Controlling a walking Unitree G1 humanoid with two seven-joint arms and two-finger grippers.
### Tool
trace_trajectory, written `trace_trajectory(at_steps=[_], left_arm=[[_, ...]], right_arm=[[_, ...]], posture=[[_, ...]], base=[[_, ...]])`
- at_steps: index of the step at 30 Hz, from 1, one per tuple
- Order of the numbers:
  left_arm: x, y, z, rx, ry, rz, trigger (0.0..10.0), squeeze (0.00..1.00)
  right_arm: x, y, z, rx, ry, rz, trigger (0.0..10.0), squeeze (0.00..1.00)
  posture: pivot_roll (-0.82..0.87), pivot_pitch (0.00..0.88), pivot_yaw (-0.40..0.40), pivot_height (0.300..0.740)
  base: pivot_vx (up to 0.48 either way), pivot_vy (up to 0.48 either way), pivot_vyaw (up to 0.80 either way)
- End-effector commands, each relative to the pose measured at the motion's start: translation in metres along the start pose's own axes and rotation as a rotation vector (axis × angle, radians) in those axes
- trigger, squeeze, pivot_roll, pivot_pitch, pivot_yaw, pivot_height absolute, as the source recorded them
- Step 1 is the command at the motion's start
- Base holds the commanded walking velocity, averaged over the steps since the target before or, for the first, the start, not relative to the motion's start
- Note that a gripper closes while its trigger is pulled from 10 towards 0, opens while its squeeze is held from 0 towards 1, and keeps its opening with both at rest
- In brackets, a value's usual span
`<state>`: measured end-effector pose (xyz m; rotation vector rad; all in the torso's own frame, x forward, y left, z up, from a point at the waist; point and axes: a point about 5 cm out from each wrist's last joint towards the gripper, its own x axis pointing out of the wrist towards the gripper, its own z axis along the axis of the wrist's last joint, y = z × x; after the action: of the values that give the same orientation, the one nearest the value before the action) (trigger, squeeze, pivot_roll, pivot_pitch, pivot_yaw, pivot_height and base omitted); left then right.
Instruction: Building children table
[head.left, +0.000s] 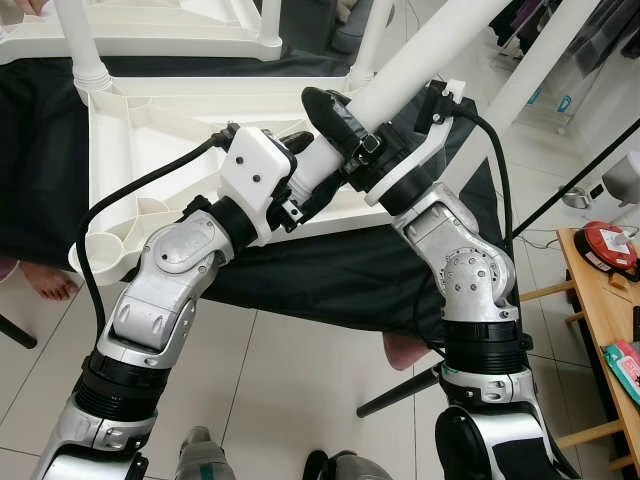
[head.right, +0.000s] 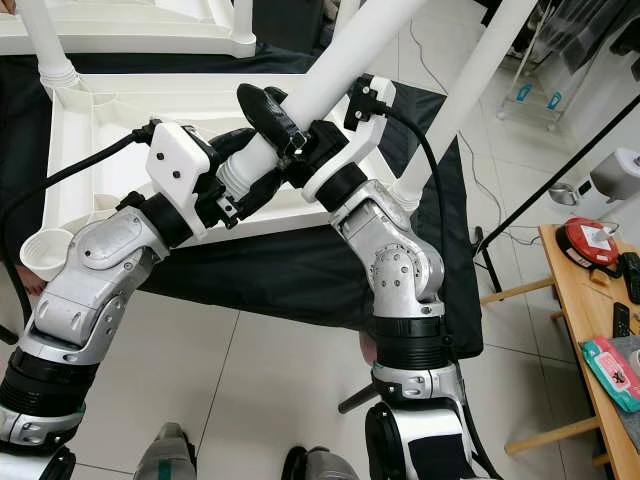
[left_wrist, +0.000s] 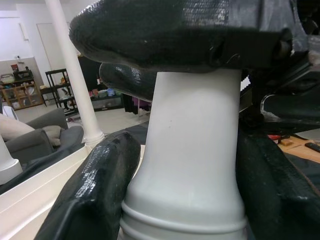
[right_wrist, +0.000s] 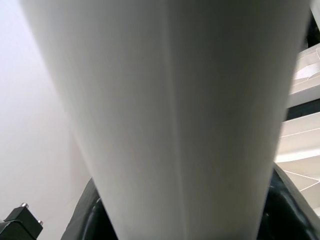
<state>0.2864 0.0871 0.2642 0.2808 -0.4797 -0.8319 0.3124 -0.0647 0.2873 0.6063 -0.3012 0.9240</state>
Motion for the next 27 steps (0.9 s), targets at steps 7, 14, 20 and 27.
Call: trace_trajectory(at_steps=[7,14,20,27], left_arm=[[0.005,-0.009,0.007,0.011,-0.007,-0.053,10.0,1.0],[-0.016,-0.026,0.017,-0.109,0.005,-0.307,10.0,0.0],[-0.039,-0.031,0.018,-0.152,0.061,-0.454,10.0,0.0],[-0.06,0.007,0.001,-0.144,0.211,-0.25,10.0,0.0]], right_arm=[[-0.001,0.012,-0.012,-0.035,0.034,0.04,0.0,0.0],[-0.004,0.004,0.0,-0.195,-0.039,-0.104,0.0,0.0],[-0.004,-0.005,0.013,-0.34,-0.09,-0.212,10.0,0.0],[-0.024,-0.019,0.015,-0.475,-0.069,-0.326,10.0,0.0]], posture=[[0.21,0.125,-0.117,0.74],[0.21,0.125,-0.107,0.74],[0.21,0.121,-0.103,0.74],[0.22,0.12,-0.094,0.74]], base=[[0.0,0.0,0.0],[0.0,0.0,0.0],[0.0,0.0,0.0],[0.0,0.0,0.0]])
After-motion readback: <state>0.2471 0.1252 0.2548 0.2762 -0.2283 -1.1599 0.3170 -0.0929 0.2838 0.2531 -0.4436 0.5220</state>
